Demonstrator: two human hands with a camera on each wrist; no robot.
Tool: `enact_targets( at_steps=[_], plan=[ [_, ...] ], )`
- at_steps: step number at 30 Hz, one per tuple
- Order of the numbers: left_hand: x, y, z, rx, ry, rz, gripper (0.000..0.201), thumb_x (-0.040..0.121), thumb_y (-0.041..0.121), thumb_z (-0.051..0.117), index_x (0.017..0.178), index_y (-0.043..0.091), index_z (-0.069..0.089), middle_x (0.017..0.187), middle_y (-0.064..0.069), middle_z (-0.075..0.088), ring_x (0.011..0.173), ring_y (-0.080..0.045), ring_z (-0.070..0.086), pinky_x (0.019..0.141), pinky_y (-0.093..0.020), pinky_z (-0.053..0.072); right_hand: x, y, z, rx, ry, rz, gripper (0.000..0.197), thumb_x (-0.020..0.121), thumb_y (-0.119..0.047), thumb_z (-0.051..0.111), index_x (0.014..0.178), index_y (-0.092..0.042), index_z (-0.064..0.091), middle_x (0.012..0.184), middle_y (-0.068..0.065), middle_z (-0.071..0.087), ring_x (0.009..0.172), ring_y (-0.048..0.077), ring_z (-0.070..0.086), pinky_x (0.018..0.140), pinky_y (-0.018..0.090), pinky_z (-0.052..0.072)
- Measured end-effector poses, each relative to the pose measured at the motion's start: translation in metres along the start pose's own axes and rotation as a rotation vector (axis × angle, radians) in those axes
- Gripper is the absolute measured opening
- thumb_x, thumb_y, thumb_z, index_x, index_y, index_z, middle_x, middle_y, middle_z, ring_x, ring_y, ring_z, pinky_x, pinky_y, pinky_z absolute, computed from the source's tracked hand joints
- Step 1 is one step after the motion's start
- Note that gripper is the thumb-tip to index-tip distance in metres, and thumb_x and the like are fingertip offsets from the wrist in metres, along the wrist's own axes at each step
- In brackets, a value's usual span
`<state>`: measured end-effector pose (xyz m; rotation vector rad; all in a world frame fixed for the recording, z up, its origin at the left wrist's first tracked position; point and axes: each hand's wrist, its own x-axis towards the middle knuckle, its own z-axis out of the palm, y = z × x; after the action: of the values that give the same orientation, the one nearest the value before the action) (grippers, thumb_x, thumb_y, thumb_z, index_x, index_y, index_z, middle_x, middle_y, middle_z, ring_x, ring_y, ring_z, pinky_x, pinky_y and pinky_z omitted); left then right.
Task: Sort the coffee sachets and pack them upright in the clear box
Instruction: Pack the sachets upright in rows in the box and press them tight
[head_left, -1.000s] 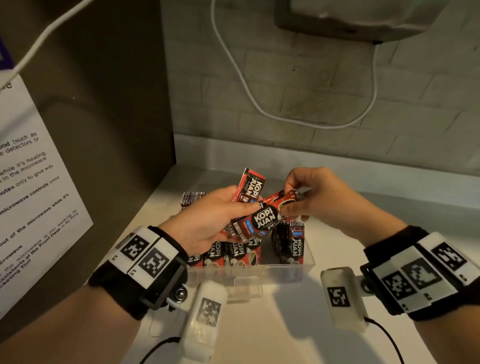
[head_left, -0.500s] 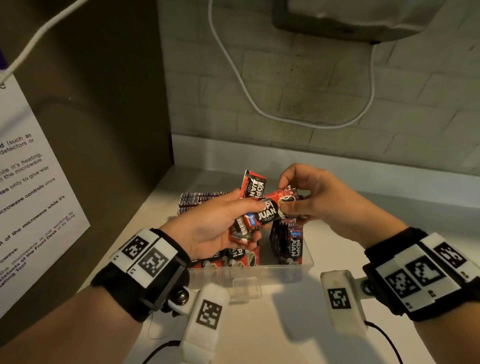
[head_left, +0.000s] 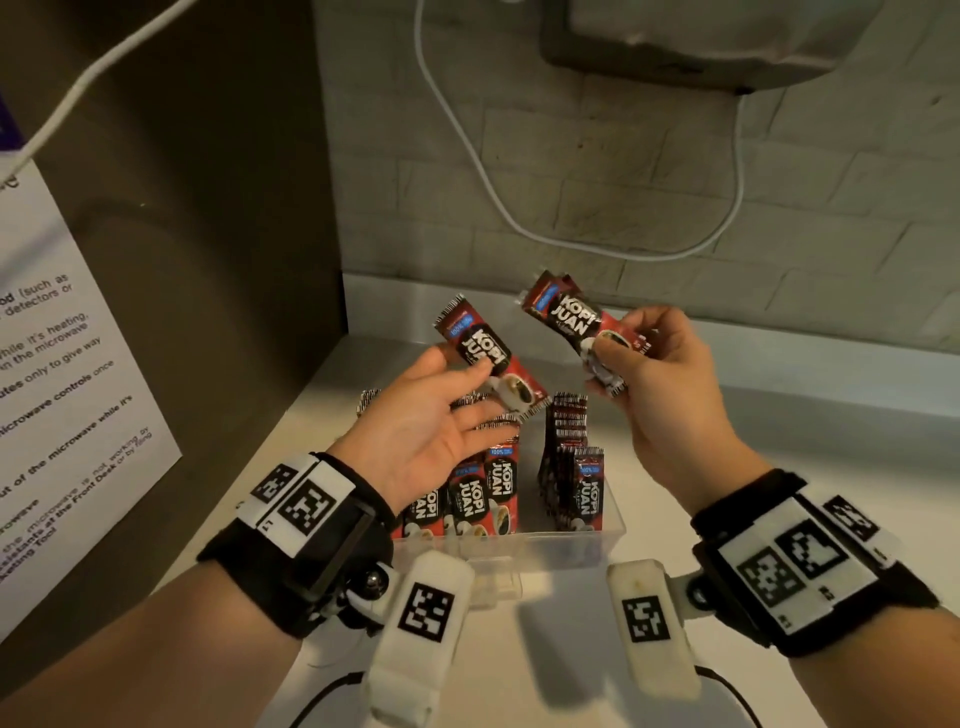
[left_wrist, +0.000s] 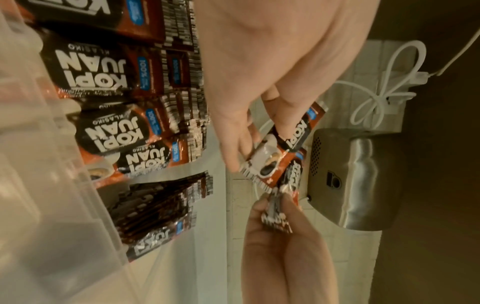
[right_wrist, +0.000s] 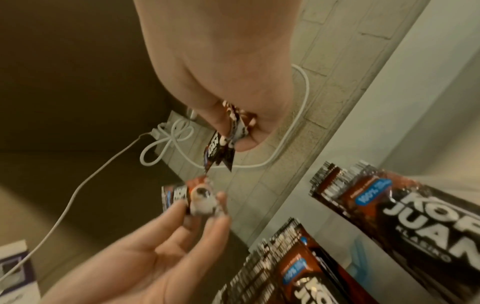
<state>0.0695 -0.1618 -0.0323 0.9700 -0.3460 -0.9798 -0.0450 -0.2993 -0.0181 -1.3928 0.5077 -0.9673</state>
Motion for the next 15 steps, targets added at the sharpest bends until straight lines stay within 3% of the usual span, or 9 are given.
enact_targets(
  at_steps=[2, 6, 10, 13, 15],
  plan=[
    [-0.001, -0.003, 0.004, -0.038, 0.002, -0.018, 0.017, 0.094, 0.003, 0.054, 0.108, 0.010, 0.060, 0.106, -0.016, 0.070, 0.097, -0.032, 0.070, 0.077, -0.042, 0.060, -0.002, 0.006, 0.007, -0.047, -0.012, -0.038, 0.028, 0.085, 0.009, 0.059, 0.079, -0.017, 0.048, 0.083, 0.008, 0.059, 0.070, 0.021, 0.056, 0.055, 0.026, 0.048],
    [0.002, -0.008, 0.011, -0.003, -0.001, -0.026, 0.022, 0.096, 0.003, 0.052, 0.116, 0.008, 0.058, 0.107, -0.018, 0.070, 0.091, -0.033, 0.071, 0.076, -0.041, 0.060, -0.013, 0.013, 0.017, -0.074, -0.190, -0.048, 0.028, 0.085, 0.009, 0.057, 0.078, -0.016, 0.049, 0.078, 0.009, 0.051, 0.074, 0.023, 0.050, 0.065, 0.036, 0.043],
    [0.002, -0.009, 0.013, 0.057, 0.005, -0.025, 0.030, 0.097, 0.004, 0.050, 0.126, 0.010, 0.051, 0.105, -0.015, 0.071, 0.085, -0.030, 0.071, 0.081, -0.045, 0.056, -0.019, 0.017, 0.020, -0.164, -0.295, -0.076, 0.026, 0.087, 0.010, 0.048, 0.080, -0.015, 0.044, 0.074, 0.008, 0.047, 0.070, 0.019, 0.045, 0.062, 0.031, 0.038],
    [0.002, -0.009, 0.017, 0.035, -0.022, -0.028, 0.032, 0.098, 0.002, 0.047, 0.129, 0.008, 0.050, 0.115, -0.019, 0.068, 0.087, -0.029, 0.069, 0.080, -0.045, 0.058, -0.022, 0.017, 0.023, -0.261, -0.359, -0.161, 0.008, 0.084, -0.006, 0.045, 0.086, -0.012, 0.040, 0.071, -0.001, 0.043, 0.064, 0.006, 0.040, 0.060, 0.023, 0.036],
    [0.003, -0.008, 0.021, 0.038, -0.040, -0.012, 0.027, 0.098, 0.002, 0.046, 0.122, 0.007, 0.056, 0.109, -0.017, 0.068, 0.083, -0.026, 0.068, 0.078, -0.042, 0.059, -0.020, 0.017, 0.021, -0.365, -0.400, -0.205, 0.012, 0.081, -0.019, 0.042, 0.089, -0.013, 0.037, 0.072, -0.003, 0.042, 0.065, 0.005, 0.039, 0.062, 0.026, 0.037]
  ],
)
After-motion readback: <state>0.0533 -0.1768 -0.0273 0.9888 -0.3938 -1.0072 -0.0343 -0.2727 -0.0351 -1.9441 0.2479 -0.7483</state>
